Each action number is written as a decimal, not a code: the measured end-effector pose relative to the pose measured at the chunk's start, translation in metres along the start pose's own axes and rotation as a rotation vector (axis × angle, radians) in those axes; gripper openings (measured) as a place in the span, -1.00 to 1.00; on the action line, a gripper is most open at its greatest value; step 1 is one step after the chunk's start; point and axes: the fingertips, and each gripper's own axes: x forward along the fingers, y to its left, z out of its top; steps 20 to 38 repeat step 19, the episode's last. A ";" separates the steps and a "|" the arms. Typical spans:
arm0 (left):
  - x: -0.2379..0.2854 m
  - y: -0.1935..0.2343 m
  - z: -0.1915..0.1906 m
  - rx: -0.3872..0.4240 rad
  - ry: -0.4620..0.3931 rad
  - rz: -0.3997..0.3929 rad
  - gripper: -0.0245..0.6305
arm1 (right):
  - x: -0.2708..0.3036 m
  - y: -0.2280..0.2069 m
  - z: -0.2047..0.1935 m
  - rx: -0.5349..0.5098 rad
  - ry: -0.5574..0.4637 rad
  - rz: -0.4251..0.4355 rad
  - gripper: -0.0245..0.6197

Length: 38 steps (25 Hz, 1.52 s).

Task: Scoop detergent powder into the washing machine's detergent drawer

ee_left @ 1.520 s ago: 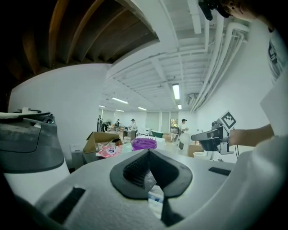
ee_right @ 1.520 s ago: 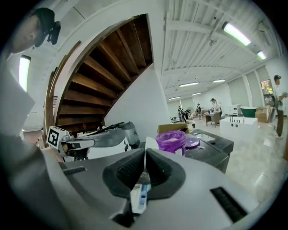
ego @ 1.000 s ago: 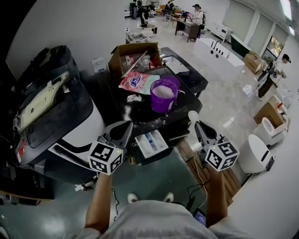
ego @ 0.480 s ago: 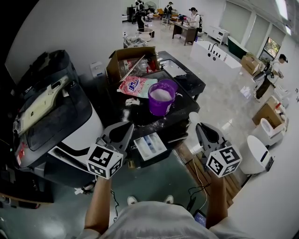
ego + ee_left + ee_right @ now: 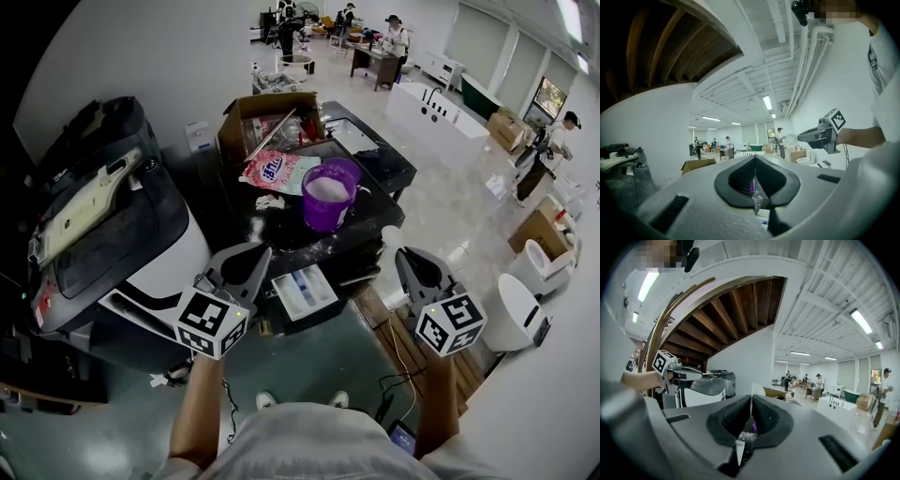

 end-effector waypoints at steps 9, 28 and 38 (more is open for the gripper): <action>-0.002 0.000 -0.006 -0.005 0.008 0.003 -0.90 | 0.002 0.002 -0.006 0.003 0.010 0.005 -0.89; -0.007 0.007 -0.017 0.004 0.024 0.014 -0.90 | 0.013 0.010 -0.013 -0.007 0.025 0.014 -0.89; -0.007 0.007 -0.017 0.004 0.024 0.014 -0.90 | 0.013 0.010 -0.013 -0.007 0.025 0.014 -0.89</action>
